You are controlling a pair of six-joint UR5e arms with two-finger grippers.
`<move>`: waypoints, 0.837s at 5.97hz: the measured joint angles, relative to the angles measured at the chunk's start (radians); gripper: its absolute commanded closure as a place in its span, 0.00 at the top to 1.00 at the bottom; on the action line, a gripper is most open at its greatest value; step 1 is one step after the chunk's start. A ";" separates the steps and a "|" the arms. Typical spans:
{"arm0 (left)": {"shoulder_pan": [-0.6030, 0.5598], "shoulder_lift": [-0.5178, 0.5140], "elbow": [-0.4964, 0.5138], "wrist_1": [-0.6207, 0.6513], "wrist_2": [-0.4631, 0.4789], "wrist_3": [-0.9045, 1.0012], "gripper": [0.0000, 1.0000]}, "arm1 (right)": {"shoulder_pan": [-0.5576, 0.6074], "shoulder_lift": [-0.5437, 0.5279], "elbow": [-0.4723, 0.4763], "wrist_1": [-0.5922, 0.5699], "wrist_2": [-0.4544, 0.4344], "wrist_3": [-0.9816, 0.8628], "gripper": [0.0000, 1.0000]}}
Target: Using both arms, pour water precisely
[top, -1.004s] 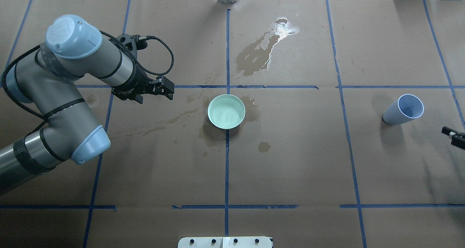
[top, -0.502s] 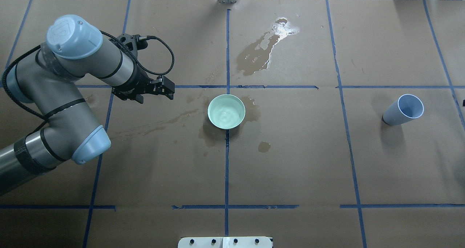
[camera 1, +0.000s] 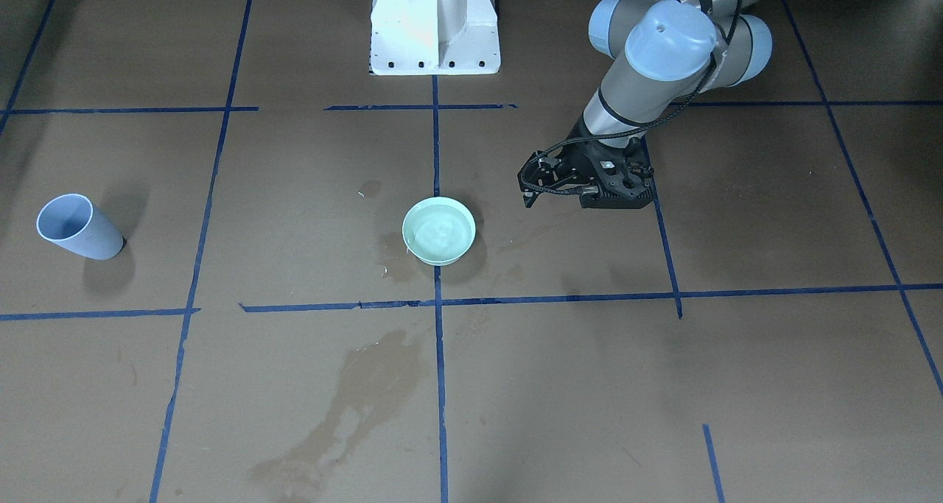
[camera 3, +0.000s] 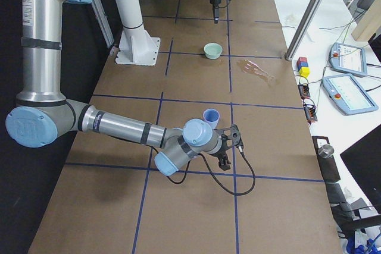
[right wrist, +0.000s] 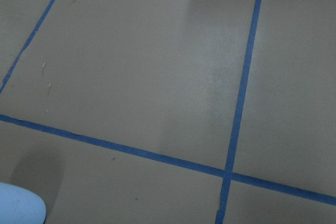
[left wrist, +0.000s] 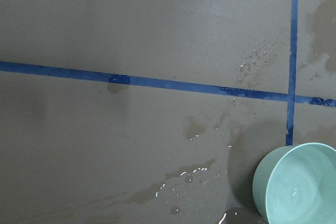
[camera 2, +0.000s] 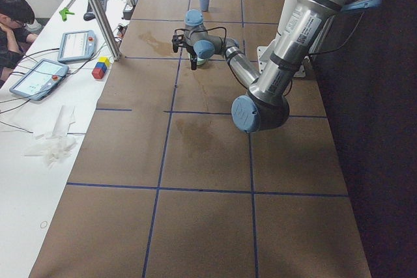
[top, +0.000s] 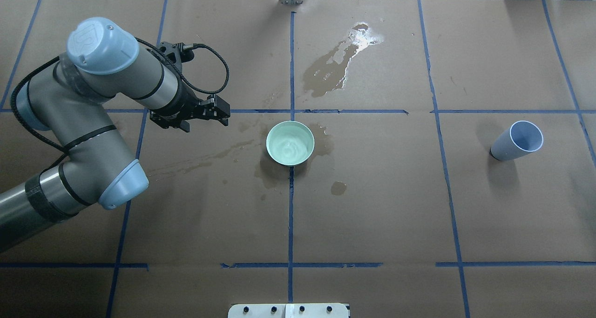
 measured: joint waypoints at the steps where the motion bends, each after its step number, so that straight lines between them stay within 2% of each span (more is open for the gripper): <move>1: 0.007 -0.007 0.004 0.002 0.012 -0.002 1.00 | 0.016 0.006 0.027 -0.129 0.015 -0.070 1.00; 2: 0.013 -0.015 0.008 0.003 0.023 -0.003 1.00 | 0.021 0.009 0.085 -0.286 0.003 -0.164 1.00; 3: 0.018 -0.027 0.021 0.002 0.036 -0.011 1.00 | 0.026 0.012 0.186 -0.515 -0.039 -0.294 1.00; 4: 0.028 -0.041 0.036 -0.001 0.045 -0.029 1.00 | 0.041 0.019 0.295 -0.762 -0.106 -0.441 1.00; 5: 0.039 -0.054 0.049 -0.003 0.053 -0.044 1.00 | 0.056 0.026 0.339 -0.910 -0.164 -0.529 1.00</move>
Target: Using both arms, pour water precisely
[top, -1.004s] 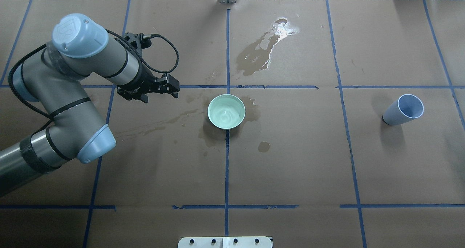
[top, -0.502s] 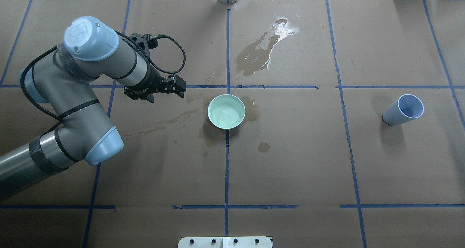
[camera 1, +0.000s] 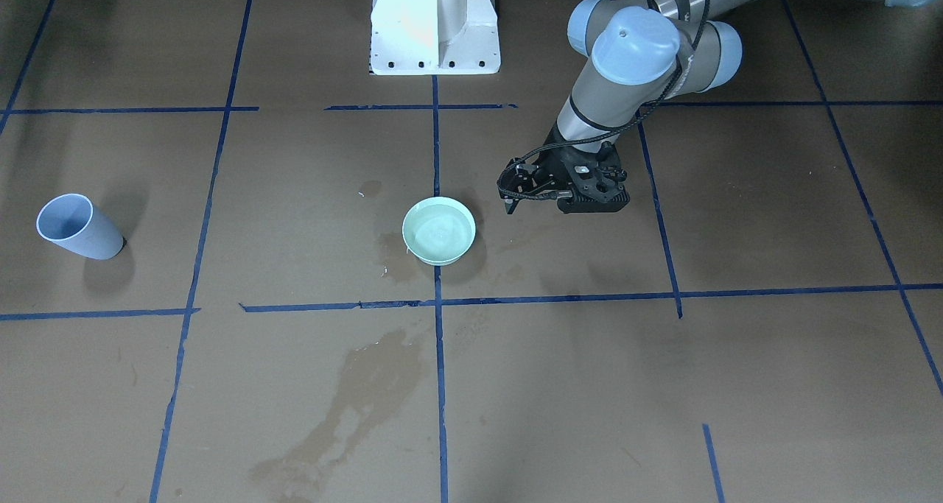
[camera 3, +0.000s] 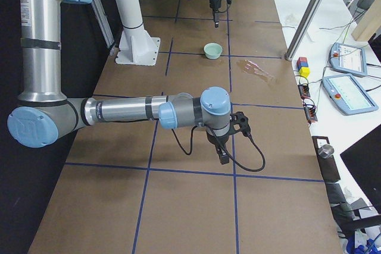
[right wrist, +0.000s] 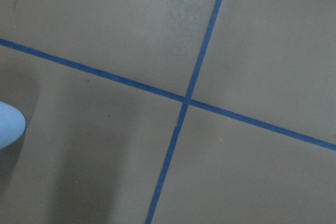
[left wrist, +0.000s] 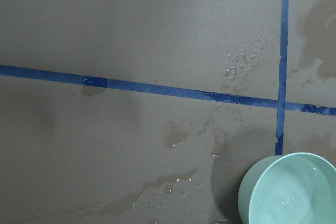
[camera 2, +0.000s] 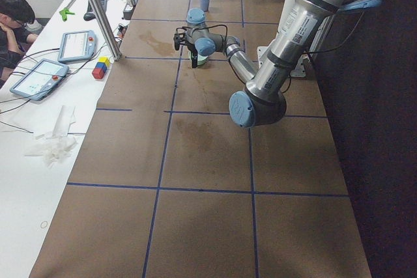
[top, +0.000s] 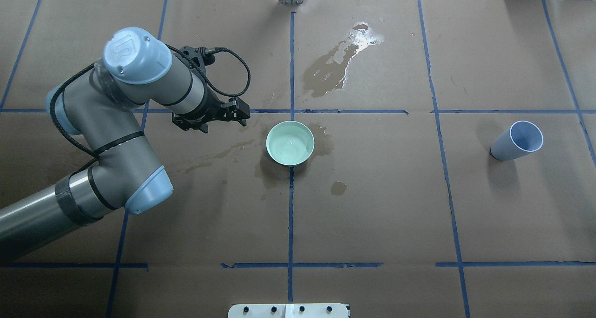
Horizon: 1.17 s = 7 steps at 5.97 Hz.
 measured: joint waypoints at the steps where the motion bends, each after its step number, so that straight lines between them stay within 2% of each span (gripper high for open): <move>1: 0.008 -0.015 0.017 -0.002 0.010 -0.010 1.00 | 0.005 -0.003 -0.014 -0.049 -0.006 -0.014 1.00; 4: 0.082 -0.102 0.114 -0.007 0.092 -0.090 1.00 | 0.007 -0.029 -0.041 -0.040 0.073 -0.006 1.00; 5: 0.111 -0.136 0.173 -0.032 0.126 -0.122 0.93 | 0.007 -0.030 -0.041 -0.035 0.074 -0.006 1.00; 6: 0.126 -0.159 0.234 -0.072 0.145 -0.149 0.62 | 0.007 -0.031 -0.041 -0.032 0.074 -0.007 1.00; 7: 0.132 -0.174 0.277 -0.102 0.151 -0.167 0.13 | 0.007 -0.031 -0.041 -0.031 0.074 -0.008 1.00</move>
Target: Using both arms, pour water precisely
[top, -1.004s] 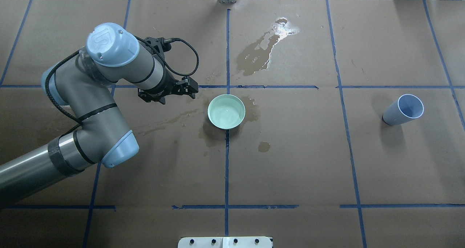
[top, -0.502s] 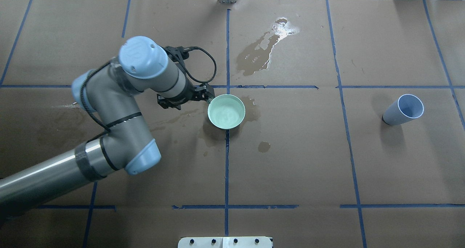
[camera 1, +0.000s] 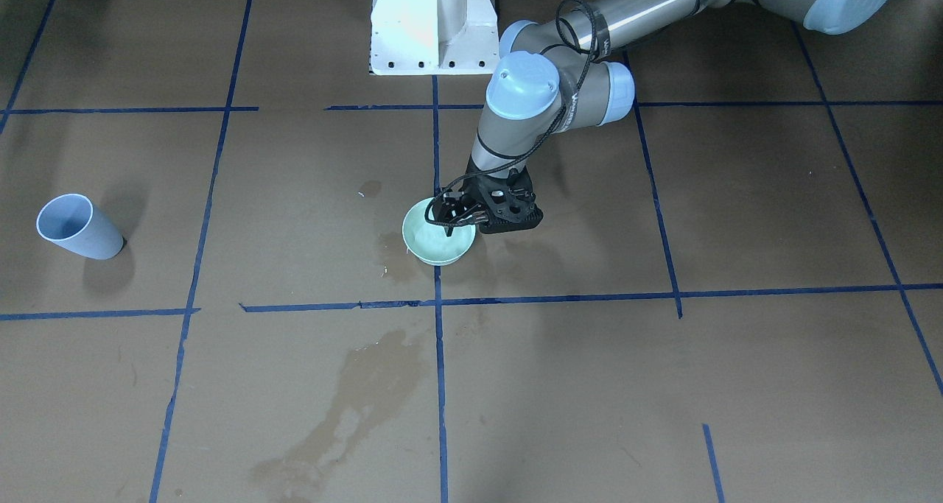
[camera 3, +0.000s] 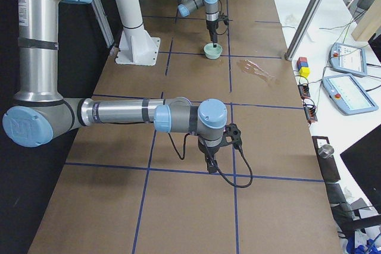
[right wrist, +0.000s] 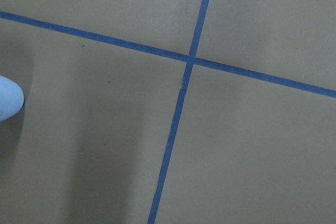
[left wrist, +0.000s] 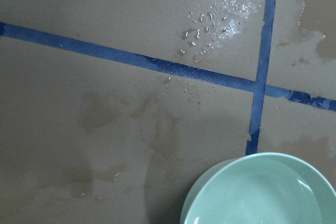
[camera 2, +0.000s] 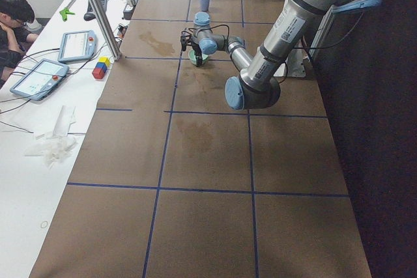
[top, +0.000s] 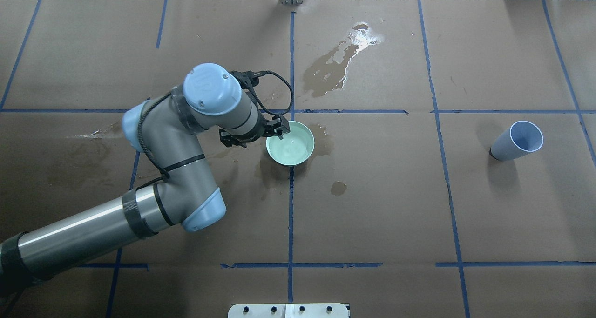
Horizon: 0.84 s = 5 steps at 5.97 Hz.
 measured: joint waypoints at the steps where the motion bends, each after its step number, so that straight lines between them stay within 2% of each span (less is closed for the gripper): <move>1: 0.001 -0.006 0.017 -0.011 0.001 -0.007 0.03 | 0.000 0.000 0.000 0.000 -0.002 0.000 1.00; 5: -0.001 -0.003 0.005 -0.015 -0.004 0.029 0.00 | 0.000 0.001 0.001 0.001 -0.006 0.001 1.00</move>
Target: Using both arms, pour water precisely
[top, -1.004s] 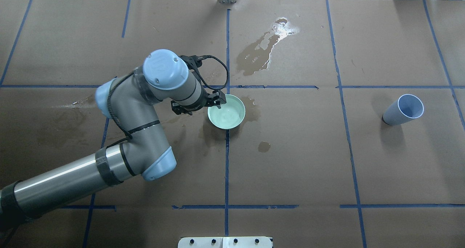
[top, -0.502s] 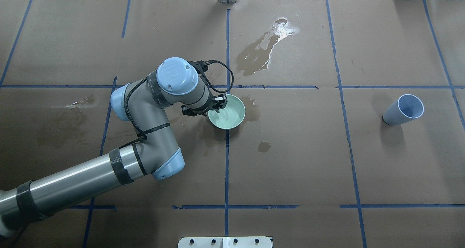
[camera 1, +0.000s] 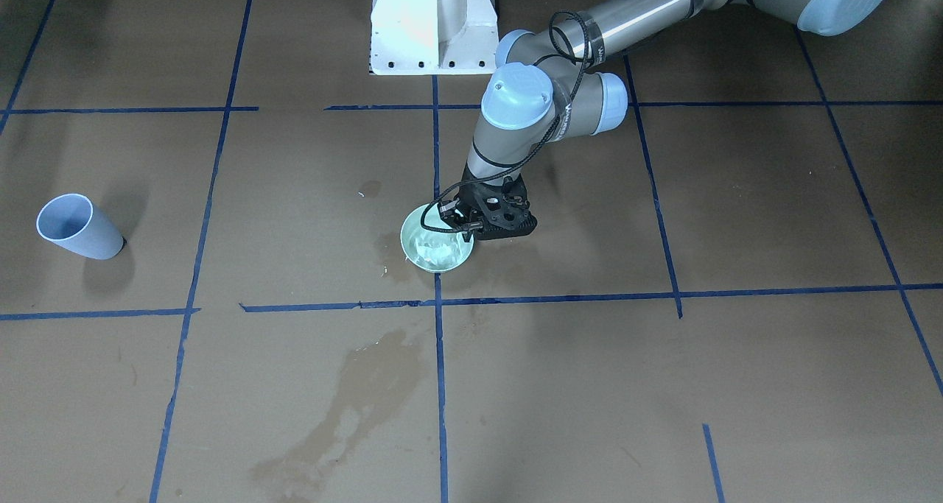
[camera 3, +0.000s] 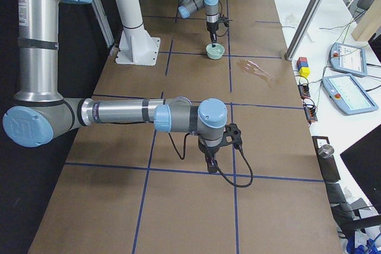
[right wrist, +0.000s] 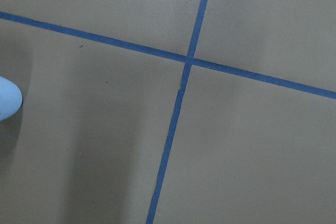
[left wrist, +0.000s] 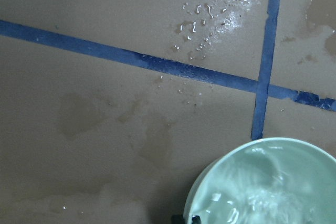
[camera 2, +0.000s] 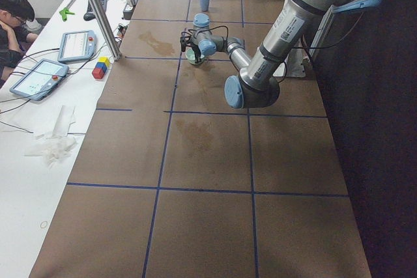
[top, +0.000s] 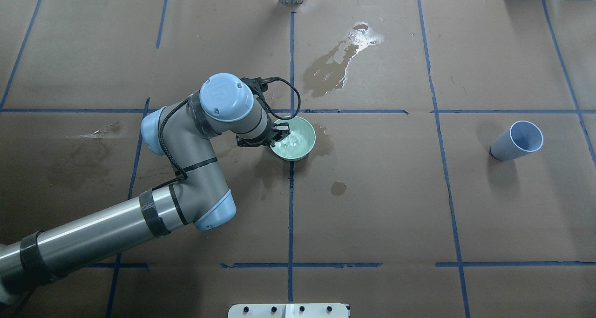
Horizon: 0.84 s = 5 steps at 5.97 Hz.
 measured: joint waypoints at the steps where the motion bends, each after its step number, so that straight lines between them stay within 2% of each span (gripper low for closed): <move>1: -0.006 0.003 -0.027 0.003 -0.001 0.003 0.00 | 0.000 0.000 0.000 0.000 0.000 0.000 1.00; 3: -0.041 0.053 -0.120 0.009 -0.018 0.004 0.00 | 0.000 0.000 0.000 0.000 0.000 0.000 1.00; 5: -0.149 0.152 -0.205 0.005 -0.136 0.070 0.00 | -0.002 0.002 -0.001 0.000 0.000 0.000 1.00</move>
